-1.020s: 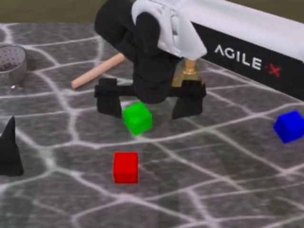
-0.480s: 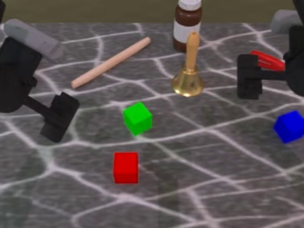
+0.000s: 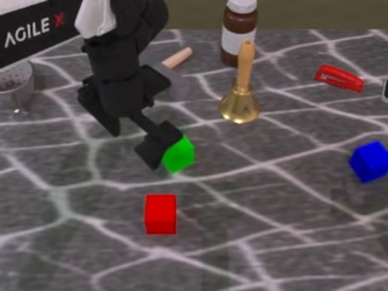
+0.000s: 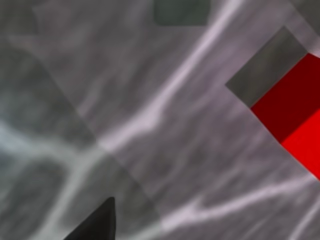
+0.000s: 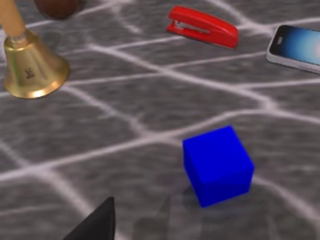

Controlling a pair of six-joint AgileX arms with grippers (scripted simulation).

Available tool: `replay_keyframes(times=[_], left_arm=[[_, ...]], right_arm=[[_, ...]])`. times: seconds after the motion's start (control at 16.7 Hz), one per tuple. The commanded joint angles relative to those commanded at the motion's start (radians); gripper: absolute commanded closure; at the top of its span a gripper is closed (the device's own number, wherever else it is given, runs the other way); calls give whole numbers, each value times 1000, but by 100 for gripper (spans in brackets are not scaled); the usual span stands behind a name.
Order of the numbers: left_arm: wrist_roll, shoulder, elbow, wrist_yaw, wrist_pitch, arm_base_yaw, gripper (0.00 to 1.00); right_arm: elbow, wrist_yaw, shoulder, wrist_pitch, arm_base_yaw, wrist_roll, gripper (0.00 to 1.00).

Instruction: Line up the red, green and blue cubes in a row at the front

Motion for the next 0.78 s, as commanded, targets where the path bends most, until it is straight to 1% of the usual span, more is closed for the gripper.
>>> replay_keyframes(times=[0.24,0.42,0.54,0.78], left_arm=[[51,228,237,-39,-33,-38,0],[74,308,363,-69,-25,-53,0],[81,329,401,-79,-22,-57,0],[82,332,406,-81,-22,-58,0]], right_arm=[[-253,-47,-326,216,-106,-89,0],[-362,-75,-469,335,-156,-126,0],[-392,-85,-509,373,-171,-136,0],[-396,-86,-514,378,-172,-137,0]])
